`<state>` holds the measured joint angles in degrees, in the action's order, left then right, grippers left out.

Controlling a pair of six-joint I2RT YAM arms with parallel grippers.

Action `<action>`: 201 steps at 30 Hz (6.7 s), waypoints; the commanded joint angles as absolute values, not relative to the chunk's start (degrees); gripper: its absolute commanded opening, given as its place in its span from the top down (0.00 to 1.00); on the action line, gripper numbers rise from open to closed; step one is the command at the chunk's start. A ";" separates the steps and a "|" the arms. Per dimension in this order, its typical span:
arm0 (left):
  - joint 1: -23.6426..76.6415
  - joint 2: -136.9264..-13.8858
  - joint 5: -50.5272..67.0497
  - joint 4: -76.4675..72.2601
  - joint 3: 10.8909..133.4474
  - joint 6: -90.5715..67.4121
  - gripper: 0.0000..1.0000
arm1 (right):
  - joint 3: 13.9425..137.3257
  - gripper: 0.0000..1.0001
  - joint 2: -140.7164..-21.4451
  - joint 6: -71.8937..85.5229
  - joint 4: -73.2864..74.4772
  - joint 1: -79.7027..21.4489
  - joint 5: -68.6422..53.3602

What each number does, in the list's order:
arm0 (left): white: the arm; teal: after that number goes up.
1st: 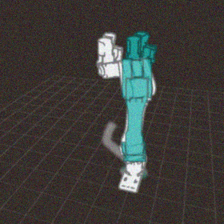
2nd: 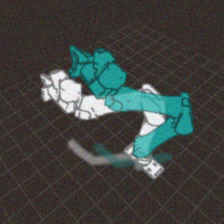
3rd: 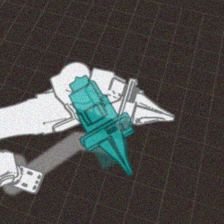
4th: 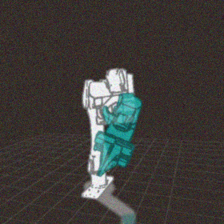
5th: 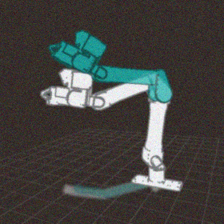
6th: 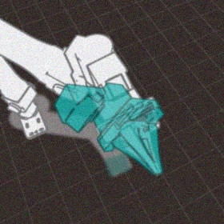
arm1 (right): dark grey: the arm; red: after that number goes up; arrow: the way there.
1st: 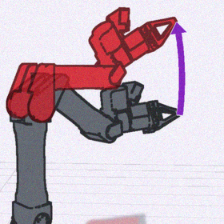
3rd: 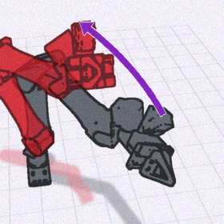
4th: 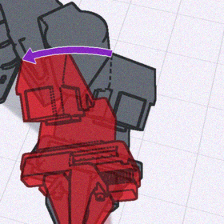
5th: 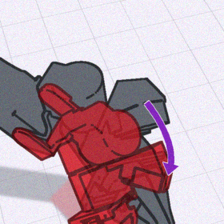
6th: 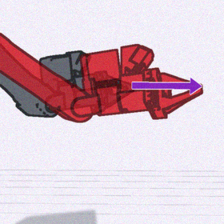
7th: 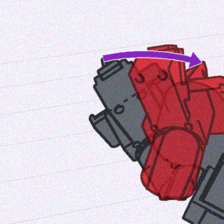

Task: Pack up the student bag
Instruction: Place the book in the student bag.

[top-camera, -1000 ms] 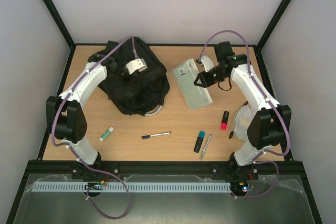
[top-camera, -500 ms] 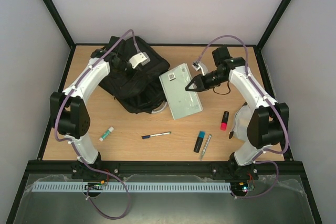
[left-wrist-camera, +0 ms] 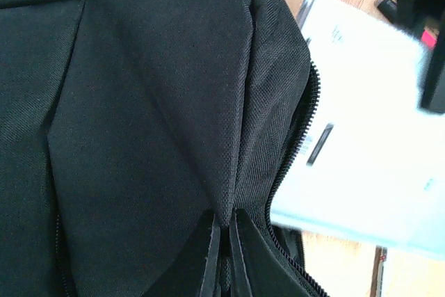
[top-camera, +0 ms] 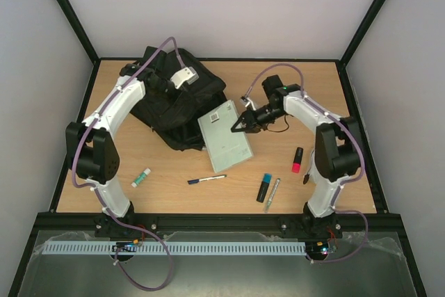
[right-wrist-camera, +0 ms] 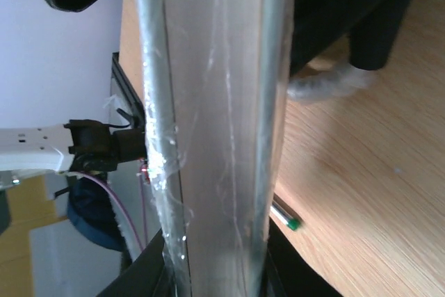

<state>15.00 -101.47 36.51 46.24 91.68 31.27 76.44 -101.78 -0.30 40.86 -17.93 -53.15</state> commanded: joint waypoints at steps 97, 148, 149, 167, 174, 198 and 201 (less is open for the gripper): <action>15.21 -100.47 46.30 47.99 96.20 28.70 0.98 | 84.01 0.27 -110.39 -1.66 33.10 -28.39 -35.89; 29.00 -110.89 41.60 62.88 111.87 43.48 0.98 | 49.63 0.20 -81.27 -58.48 26.61 -39.44 -6.89; 29.00 -110.84 41.51 62.79 112.00 43.25 0.98 | 49.87 0.20 -81.70 -58.84 26.51 -39.42 -6.97; 28.95 -111.33 41.49 62.13 112.28 42.35 0.98 | 54.94 0.26 -90.16 -53.81 16.08 -39.55 0.47; 28.92 -111.38 42.49 62.97 112.32 42.91 0.98 | 56.12 0.32 -93.13 -55.99 7.52 -39.51 5.45; 27.07 -112.67 44.38 64.37 117.32 40.61 0.98 | 58.70 0.37 -93.06 -55.82 15.10 -38.76 -5.32; 26.99 -113.34 44.61 64.86 117.33 40.58 0.98 | 58.63 0.37 -91.94 -56.50 18.08 -38.76 -7.87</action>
